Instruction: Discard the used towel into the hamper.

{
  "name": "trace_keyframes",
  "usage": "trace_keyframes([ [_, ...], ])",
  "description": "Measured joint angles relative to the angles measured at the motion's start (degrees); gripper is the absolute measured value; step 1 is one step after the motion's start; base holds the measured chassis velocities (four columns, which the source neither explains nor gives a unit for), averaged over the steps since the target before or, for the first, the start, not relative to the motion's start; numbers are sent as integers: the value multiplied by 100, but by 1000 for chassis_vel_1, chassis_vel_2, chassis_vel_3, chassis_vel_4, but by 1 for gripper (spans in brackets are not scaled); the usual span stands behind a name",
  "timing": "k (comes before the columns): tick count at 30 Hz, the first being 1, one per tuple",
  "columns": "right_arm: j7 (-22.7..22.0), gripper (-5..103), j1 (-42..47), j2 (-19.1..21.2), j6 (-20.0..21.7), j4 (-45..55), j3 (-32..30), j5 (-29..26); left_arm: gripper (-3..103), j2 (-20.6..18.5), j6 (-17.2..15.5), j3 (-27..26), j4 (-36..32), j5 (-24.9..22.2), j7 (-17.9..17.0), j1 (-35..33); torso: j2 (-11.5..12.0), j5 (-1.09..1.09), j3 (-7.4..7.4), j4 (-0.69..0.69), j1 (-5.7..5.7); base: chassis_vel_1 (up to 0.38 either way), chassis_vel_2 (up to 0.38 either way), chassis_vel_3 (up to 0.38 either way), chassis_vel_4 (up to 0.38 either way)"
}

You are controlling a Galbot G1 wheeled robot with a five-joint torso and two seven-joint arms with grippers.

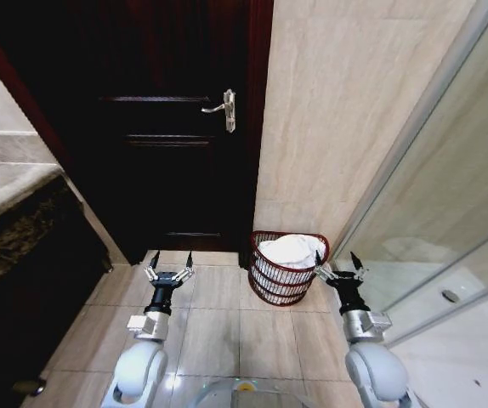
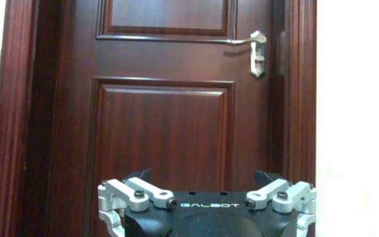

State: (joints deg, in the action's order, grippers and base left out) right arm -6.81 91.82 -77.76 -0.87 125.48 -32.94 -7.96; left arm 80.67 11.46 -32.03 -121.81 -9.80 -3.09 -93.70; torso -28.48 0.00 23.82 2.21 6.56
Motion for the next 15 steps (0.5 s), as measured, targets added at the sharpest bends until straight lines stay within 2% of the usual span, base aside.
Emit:
trace_keyframes([
  [15,-4,100,-89,-7,-1,-25,-29,-18,100,-40,1,20,70,35,20,89,-285,0,165,0,119,0,0,0,0],
])
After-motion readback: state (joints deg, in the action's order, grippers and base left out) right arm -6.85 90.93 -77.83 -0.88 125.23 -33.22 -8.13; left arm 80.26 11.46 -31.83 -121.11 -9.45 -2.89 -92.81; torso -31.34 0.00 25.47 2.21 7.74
